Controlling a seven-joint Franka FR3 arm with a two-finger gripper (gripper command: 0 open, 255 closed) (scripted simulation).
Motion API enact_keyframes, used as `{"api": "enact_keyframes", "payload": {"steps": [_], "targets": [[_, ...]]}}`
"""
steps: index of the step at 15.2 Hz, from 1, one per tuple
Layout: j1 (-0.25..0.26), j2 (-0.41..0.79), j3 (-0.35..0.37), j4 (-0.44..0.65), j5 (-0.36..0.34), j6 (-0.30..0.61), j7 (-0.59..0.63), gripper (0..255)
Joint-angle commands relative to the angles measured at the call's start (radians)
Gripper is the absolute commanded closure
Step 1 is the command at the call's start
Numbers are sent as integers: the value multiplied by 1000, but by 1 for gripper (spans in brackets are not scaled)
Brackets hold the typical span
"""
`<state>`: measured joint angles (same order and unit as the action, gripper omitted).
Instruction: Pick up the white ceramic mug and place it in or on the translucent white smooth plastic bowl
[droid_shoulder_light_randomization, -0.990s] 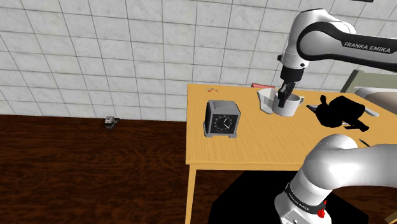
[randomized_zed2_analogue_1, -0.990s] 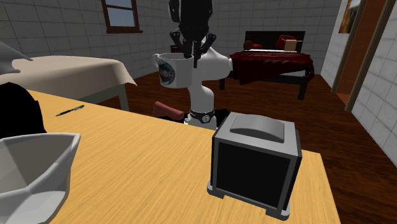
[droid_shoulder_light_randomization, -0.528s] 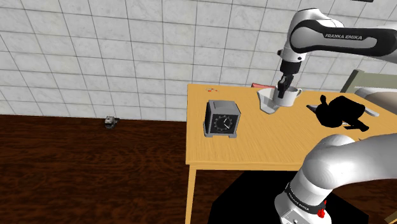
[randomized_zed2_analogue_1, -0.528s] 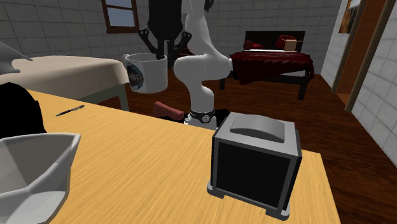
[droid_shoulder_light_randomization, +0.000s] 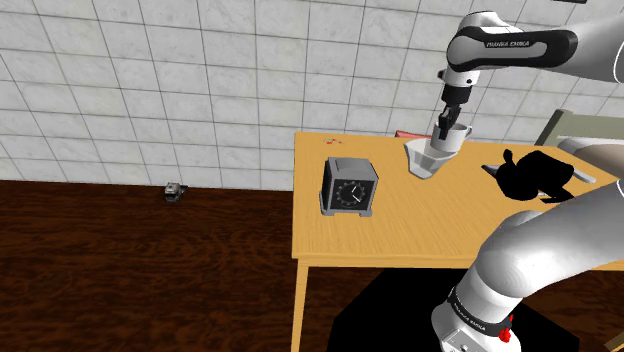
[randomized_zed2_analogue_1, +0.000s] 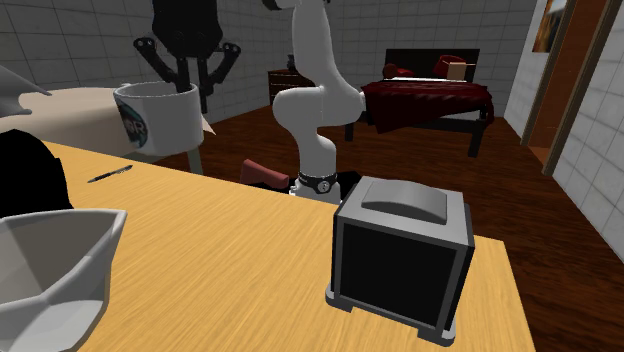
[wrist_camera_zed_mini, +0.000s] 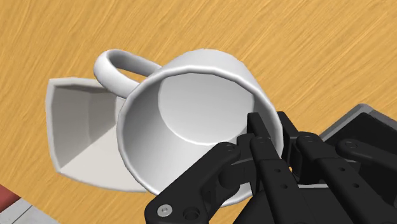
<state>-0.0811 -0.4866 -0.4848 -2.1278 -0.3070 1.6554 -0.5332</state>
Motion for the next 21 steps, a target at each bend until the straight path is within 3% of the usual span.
{"api": "enact_keyframes", "payload": {"steps": [1,5,9,14,21], "targets": [[9,78,-45,64,13,21,-46,255],[20,241,-136,213,72,39,-153,255],[9,432,-222,387,178,38,-280,255],[-87,706,-283,656,367,-16,-446,255],[-79,690,-273,545,354,83,-433,255]]}}
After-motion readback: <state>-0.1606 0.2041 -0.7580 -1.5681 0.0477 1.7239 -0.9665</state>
